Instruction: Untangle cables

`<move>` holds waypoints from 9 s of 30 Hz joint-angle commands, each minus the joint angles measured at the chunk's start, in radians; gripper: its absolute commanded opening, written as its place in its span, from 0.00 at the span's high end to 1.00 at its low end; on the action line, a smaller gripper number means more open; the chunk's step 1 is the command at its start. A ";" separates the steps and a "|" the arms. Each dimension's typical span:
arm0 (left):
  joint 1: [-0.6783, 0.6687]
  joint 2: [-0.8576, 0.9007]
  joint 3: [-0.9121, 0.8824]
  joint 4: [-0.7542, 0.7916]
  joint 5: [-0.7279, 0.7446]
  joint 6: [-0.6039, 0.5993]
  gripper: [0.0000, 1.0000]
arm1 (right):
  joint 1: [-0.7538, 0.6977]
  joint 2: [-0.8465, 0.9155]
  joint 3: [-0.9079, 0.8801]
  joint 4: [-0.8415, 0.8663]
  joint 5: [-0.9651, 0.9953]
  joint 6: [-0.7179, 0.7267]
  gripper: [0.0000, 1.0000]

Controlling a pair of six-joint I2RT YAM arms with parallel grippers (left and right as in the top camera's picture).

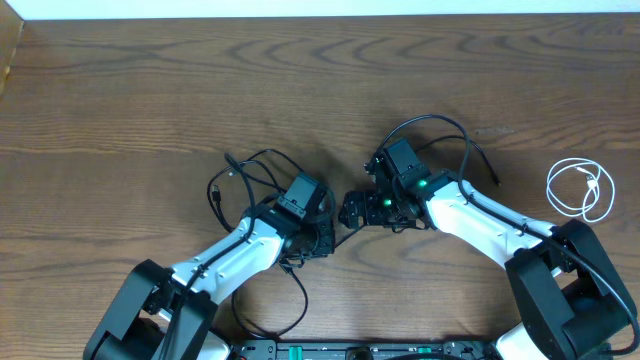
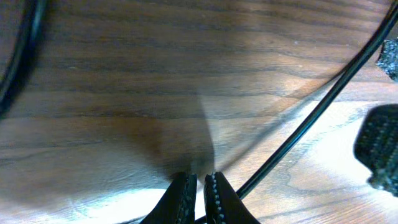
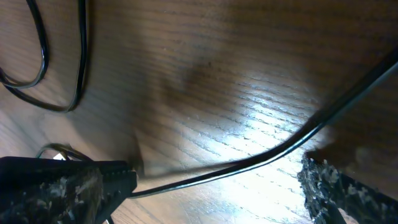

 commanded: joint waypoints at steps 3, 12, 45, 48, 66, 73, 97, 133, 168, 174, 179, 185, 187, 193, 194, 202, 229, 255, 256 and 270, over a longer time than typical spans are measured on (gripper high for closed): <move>0.023 0.005 -0.006 0.003 0.005 0.003 0.87 | -0.003 0.021 -0.032 -0.006 -0.005 0.013 0.01; 0.122 -0.077 -0.004 0.001 0.009 0.091 0.87 | 0.005 0.021 -0.032 -0.011 0.018 0.012 0.01; 0.338 -0.182 -0.005 -0.019 -0.257 0.187 0.87 | 0.391 0.021 -0.032 0.029 0.336 0.989 0.61; 0.338 -0.182 -0.005 -0.019 -0.257 0.187 0.86 | 0.406 0.021 -0.032 0.042 0.418 0.992 0.72; 0.338 -0.182 -0.005 -0.019 -0.257 0.182 0.87 | 0.409 0.021 -0.032 0.156 0.488 1.061 0.64; 0.338 -0.182 -0.005 -0.019 -0.257 0.183 0.87 | 0.412 0.043 -0.032 0.167 0.510 1.098 0.72; 0.338 -0.182 -0.005 -0.019 -0.257 0.183 0.87 | 0.257 0.042 0.027 0.032 0.413 0.609 0.99; 0.338 -0.182 -0.005 -0.023 -0.257 0.183 0.87 | 0.066 0.043 0.056 -0.406 0.433 0.434 0.67; 0.338 -0.182 -0.005 -0.023 -0.257 0.183 0.70 | 0.019 -0.229 0.263 -0.536 0.286 -0.142 0.99; 0.338 -0.182 -0.005 -0.023 -0.257 0.183 0.69 | 0.010 -0.385 0.461 -0.544 0.330 -0.217 0.99; 0.338 -0.182 -0.005 -0.023 -0.257 0.183 0.69 | -0.011 -0.491 0.573 -0.437 0.555 -0.217 0.99; 0.338 -0.182 -0.005 -0.023 -0.257 0.183 0.69 | -0.035 -0.612 0.584 -0.204 0.842 -0.229 0.99; 0.338 -0.182 -0.005 -0.023 -0.257 0.183 0.69 | -0.045 -0.628 0.584 -0.165 0.895 -0.253 0.99; 0.338 -0.182 -0.005 -0.023 -0.257 0.183 0.69 | -0.103 -0.625 0.584 -0.132 1.055 -0.387 0.99; 0.338 -0.182 -0.005 -0.023 -0.257 0.183 0.69 | -0.117 -0.619 0.584 -0.138 1.060 -0.406 0.99; 0.338 -0.182 -0.005 -0.023 -0.257 0.183 0.69 | -0.206 -0.560 0.584 -0.290 1.058 -0.421 0.99; 0.338 -0.182 -0.005 -0.023 -0.257 0.183 0.68 | -0.685 -0.326 0.575 -0.041 0.707 -0.207 0.99; 0.338 -0.182 -0.005 -0.023 -0.257 0.182 0.68 | -0.741 -0.164 0.446 -0.893 0.637 -0.204 0.99; 0.338 -0.182 -0.005 -0.023 -0.257 0.183 0.68 | -0.741 -0.164 0.423 -0.892 0.622 -0.204 0.99; 0.338 -0.182 -0.005 -0.023 -0.257 0.183 0.68 | -0.740 -0.164 0.044 -0.613 0.294 -0.204 0.99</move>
